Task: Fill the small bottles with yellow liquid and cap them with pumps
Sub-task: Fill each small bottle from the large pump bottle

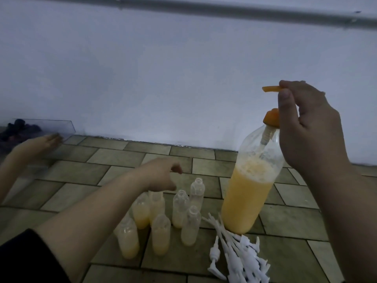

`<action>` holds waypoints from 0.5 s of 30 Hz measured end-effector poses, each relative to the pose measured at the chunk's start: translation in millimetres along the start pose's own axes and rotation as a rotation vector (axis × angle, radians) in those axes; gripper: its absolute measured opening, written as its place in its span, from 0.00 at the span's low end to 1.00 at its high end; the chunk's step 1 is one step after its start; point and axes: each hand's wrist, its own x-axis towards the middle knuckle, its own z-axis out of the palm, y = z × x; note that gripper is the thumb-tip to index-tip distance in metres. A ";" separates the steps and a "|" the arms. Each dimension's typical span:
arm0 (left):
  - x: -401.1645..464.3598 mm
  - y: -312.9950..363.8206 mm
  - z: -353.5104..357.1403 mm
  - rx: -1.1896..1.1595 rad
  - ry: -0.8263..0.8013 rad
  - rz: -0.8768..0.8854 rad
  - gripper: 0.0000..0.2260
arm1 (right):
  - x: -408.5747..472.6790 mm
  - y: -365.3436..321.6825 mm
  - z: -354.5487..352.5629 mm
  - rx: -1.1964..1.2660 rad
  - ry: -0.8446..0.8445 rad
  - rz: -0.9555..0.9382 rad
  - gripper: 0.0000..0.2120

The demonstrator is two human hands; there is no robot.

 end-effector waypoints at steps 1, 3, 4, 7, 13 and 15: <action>-1.4 6.7 2.0 0.048 -0.025 0.039 0.25 | 0.0 0.0 0.3 -0.003 0.004 -0.003 0.18; -2.5 18.6 9.4 0.119 -0.091 0.063 0.28 | 0.3 0.1 0.1 -0.009 0.004 -0.008 0.17; -2.1 22.5 14.1 0.134 -0.125 0.054 0.29 | 0.2 -0.2 -0.2 -0.006 0.004 -0.011 0.17; -0.9 26.8 26.4 0.162 -0.167 0.015 0.27 | 0.8 0.6 -0.9 -0.002 0.005 -0.016 0.16; -2.2 28.1 34.6 0.180 -0.130 0.006 0.21 | 1.9 4.1 -1.4 -0.029 -0.010 -0.019 0.17; -5.5 29.8 25.8 0.107 -0.099 0.000 0.21 | 4.6 6.5 -3.9 -0.057 -0.037 -0.027 0.19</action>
